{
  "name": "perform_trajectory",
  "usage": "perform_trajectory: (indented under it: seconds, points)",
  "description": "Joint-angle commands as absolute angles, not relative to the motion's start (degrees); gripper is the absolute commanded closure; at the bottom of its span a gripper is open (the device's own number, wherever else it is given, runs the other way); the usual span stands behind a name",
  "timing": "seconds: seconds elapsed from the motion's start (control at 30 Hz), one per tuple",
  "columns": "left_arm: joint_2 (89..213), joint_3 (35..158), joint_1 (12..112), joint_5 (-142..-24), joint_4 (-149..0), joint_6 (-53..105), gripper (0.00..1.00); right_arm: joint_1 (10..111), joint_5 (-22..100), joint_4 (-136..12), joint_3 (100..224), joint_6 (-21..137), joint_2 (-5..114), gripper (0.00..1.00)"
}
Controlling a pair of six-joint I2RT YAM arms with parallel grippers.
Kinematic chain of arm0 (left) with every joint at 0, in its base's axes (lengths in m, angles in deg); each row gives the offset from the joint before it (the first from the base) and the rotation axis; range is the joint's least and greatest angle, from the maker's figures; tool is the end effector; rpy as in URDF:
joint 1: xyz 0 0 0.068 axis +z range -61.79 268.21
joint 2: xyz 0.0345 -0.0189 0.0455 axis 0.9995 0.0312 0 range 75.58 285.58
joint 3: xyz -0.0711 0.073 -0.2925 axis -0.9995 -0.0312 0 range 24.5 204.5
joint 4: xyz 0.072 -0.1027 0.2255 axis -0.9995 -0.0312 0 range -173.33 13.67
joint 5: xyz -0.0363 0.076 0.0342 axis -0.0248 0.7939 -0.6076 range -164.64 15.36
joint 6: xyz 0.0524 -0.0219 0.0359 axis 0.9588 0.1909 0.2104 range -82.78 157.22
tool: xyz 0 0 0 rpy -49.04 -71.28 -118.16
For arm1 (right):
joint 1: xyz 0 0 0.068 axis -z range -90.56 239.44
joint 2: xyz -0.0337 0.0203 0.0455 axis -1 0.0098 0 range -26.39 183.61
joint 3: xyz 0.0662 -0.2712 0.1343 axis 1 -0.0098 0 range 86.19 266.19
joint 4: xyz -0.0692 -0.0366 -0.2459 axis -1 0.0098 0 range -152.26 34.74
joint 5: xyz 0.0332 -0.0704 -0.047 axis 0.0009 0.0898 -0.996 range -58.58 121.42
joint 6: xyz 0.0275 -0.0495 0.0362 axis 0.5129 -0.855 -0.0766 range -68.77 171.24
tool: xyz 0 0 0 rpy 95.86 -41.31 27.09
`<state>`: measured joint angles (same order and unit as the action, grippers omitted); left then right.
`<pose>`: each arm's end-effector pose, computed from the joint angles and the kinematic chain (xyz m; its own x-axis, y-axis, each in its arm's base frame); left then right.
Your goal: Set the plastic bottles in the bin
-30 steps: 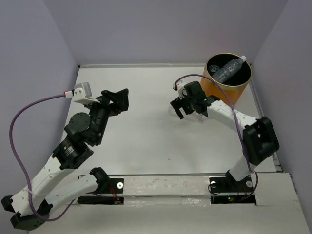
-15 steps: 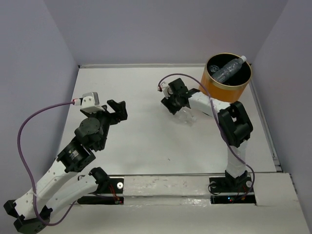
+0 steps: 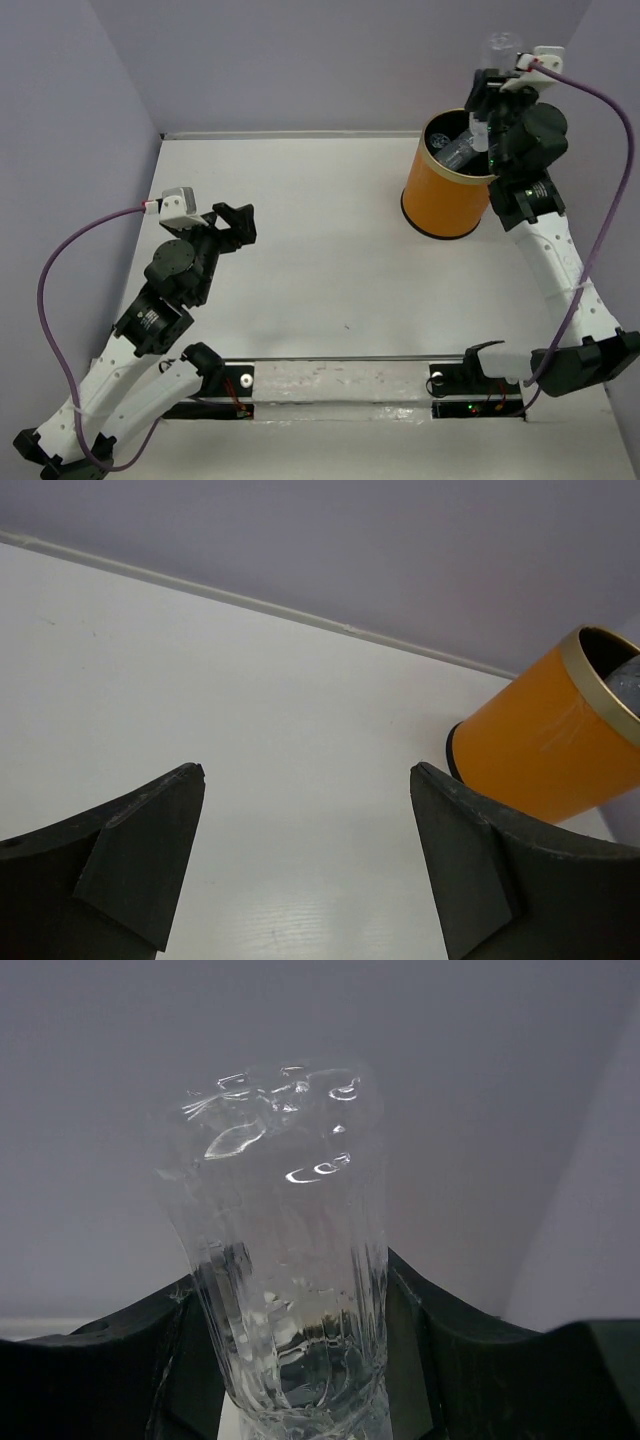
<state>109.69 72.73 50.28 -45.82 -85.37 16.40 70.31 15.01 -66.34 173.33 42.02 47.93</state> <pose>0.1025 -0.0472 0.4106 0.0085 -0.4015 -0.9158 0.1743 0.9024 -0.3940 0.2700 0.0776 0.5529 0.2804 -0.0653 -0.9577 -0.0141 0.9973 -0.0721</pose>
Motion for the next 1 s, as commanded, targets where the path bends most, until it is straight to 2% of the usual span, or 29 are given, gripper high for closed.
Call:
perform_trajectory:
  seconds: [0.0, 0.27, 0.47, 0.5, 0.57, 0.6, 0.67, 0.7, 0.77, 0.97]
  points:
    - [108.54, 72.32, 51.30, -48.44, -82.05, 17.09, 0.06, 79.67, 11.38, -75.34, 167.94, 50.43, 49.37, 0.88]
    - [107.93, 71.96, 51.91, -48.62, -81.69, 17.09, 0.07, 85.57, 14.01, -97.13, 155.30, 55.45, 53.84, 0.87]
    - [108.19, 71.88, 52.18, -49.06, -81.43, 17.09, 0.07, 86.62, 12.52, -101.81, 146.32, 59.49, 54.64, 0.81]
    - [108.28, 71.79, 52.18, -49.23, -81.43, 17.18, 0.07, 86.63, 12.43, -101.99, 145.35, 60.02, 54.38, 0.77]
    - [108.45, 71.79, 52.35, -49.50, -81.43, 17.09, 0.07, 86.63, 12.87, -102.08, 143.24, 60.73, 52.98, 0.52]
    - [108.46, 71.87, 52.35, -49.67, -81.43, 17.18, 0.07, 86.63, 13.39, -101.73, 142.89, 60.73, 52.28, 0.32]
    - [108.46, 71.79, 52.53, -49.94, -81.25, 17.00, 0.07, 86.63, 14.36, -98.15, 143.58, 61.08, 50.52, 0.18]
    - [108.28, 71.79, 52.70, -49.94, -81.25, 17.09, 0.07, 86.63, 14.28, -96.29, 144.20, 61.43, 49.81, 0.08]
    - [108.02, 71.70, 52.79, -50.03, -81.25, 17.00, 0.07, 86.63, 15.59, -92.16, 146.56, 61.95, 48.32, 0.05]
    - [107.84, 71.61, 53.32, -50.38, -81.08, 16.83, 0.07, 86.63, 15.86, -79.59, 151.31, 63.19, 45.33, 0.07]
